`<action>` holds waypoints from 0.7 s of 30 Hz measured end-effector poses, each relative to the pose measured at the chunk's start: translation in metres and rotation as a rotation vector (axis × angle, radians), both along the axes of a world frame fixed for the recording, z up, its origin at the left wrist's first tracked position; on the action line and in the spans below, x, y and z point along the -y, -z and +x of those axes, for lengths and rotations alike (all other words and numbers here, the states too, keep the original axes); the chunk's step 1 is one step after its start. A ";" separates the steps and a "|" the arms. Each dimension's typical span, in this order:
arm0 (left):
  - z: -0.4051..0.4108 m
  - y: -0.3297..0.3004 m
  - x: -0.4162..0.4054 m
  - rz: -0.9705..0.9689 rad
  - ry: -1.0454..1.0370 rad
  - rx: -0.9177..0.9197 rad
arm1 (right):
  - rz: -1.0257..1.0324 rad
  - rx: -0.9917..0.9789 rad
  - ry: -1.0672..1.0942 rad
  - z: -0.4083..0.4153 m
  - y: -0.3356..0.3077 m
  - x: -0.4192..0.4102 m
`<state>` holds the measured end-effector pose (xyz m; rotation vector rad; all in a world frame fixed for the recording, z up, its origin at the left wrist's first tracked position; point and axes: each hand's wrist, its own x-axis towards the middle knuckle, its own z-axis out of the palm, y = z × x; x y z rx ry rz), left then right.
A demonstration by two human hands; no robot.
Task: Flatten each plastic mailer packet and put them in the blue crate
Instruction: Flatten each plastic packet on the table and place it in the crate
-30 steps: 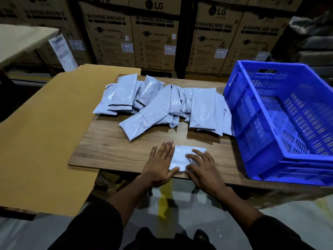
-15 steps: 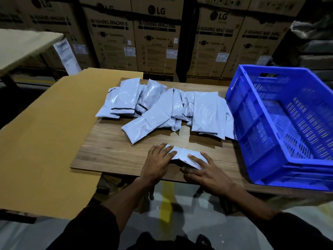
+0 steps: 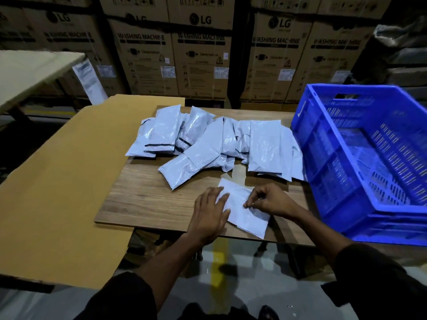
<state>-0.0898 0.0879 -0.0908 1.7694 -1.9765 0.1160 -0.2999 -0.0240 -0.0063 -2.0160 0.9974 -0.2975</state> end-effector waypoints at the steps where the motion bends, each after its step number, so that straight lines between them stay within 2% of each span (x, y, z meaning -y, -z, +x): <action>1: 0.000 0.006 -0.002 0.008 -0.007 0.031 | -0.138 -0.081 0.005 0.002 0.004 0.002; 3: -0.001 0.011 -0.007 -0.037 -0.031 0.032 | -0.403 -0.139 0.096 0.006 0.015 -0.005; 6: -0.004 0.005 -0.005 -0.114 0.006 -0.030 | -0.574 -0.070 0.195 0.018 0.034 -0.034; 12: -0.018 -0.003 0.026 0.079 0.126 -0.196 | -0.594 -0.280 -0.019 0.029 0.074 -0.060; 15: -0.020 -0.001 0.028 0.171 0.146 -0.281 | -0.521 -0.254 -0.081 0.022 0.066 -0.052; 18: -0.022 0.005 0.026 0.184 0.090 -0.259 | -0.491 -0.234 -0.060 0.021 0.065 -0.052; 21: -0.019 0.014 0.021 0.199 0.066 -0.150 | -0.598 -0.316 -0.002 0.019 0.076 -0.063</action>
